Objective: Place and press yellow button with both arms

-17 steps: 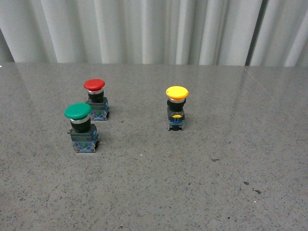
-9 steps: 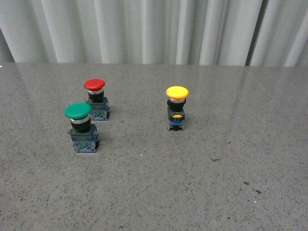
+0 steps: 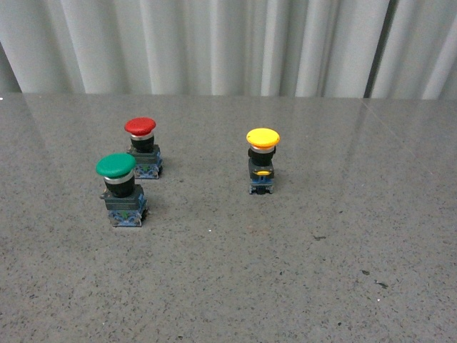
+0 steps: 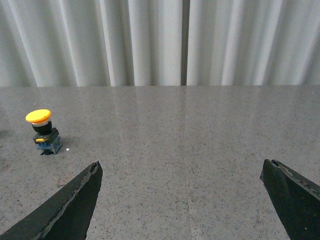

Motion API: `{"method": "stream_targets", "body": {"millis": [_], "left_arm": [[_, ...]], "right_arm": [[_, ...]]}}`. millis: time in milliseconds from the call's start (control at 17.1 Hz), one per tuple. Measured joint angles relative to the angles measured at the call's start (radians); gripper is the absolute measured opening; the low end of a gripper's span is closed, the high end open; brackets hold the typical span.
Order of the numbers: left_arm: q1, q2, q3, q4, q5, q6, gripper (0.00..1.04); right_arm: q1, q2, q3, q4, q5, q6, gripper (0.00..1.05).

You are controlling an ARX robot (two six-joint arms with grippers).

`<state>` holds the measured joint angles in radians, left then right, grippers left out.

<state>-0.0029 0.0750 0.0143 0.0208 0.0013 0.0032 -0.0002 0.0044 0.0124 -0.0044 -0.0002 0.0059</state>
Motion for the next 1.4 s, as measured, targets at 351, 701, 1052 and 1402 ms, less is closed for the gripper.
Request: {"method": "stream_targets", "body": {"millis": [351, 701, 1052, 1402], "left_arm": [[0.000, -0.064, 0.000, -0.026, -0.002, 0.000, 0.04], [0.000, -0.064, 0.000, -0.024, -0.002, -0.001, 0.37], [0.000, -0.064, 0.000, -0.025, -0.002, 0.000, 1.00], [0.000, -0.064, 0.000, -0.024, -0.002, 0.000, 0.98]], "right_arm": [[0.000, 0.000, 0.000, 0.001, 0.000, 0.000, 0.98], [0.000, 0.000, 0.000, 0.001, 0.000, 0.000, 0.98], [0.000, 0.000, 0.000, 0.000, 0.000, 0.000, 0.98], [0.000, 0.000, 0.000, 0.000, 0.000, 0.000, 0.98]]}}
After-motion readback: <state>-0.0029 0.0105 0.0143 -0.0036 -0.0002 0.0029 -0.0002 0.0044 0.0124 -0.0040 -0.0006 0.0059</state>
